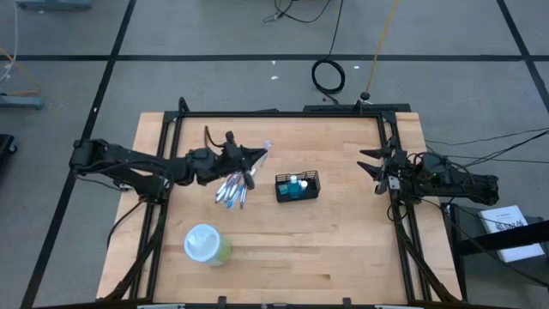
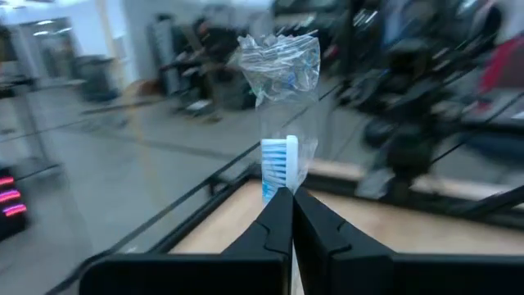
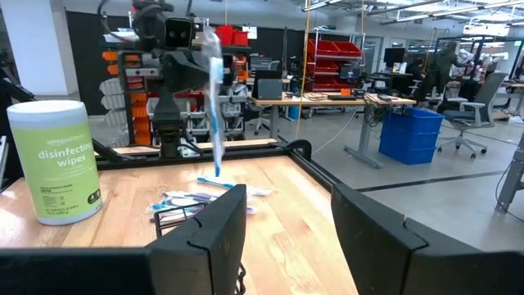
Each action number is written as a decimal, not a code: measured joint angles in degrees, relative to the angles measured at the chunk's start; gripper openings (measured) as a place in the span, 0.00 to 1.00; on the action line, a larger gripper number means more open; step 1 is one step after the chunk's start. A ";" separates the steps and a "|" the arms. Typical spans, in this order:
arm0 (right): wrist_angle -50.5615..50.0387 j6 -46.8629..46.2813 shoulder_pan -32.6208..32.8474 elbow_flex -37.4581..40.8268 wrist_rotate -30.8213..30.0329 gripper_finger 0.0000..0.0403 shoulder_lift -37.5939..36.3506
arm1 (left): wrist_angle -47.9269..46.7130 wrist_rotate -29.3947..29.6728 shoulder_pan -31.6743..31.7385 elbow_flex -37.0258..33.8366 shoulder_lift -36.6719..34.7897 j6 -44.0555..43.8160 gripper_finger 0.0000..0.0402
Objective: Pick & Place toothbrushing station
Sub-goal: Put the blue toothbrush into the black mesh organizer
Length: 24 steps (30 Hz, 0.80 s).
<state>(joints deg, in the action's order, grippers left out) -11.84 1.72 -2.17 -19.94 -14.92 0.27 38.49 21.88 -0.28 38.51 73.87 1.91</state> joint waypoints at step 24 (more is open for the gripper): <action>-0.02 0.00 0.02 0.00 0.00 0.42 0.00 | 32.63 -18.92 3.35 -5.36 12.81 -3.83 0.01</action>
<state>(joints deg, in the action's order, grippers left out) -11.85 1.72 -2.15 -19.94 -14.92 0.27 71.12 2.96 3.07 33.15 86.67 -1.91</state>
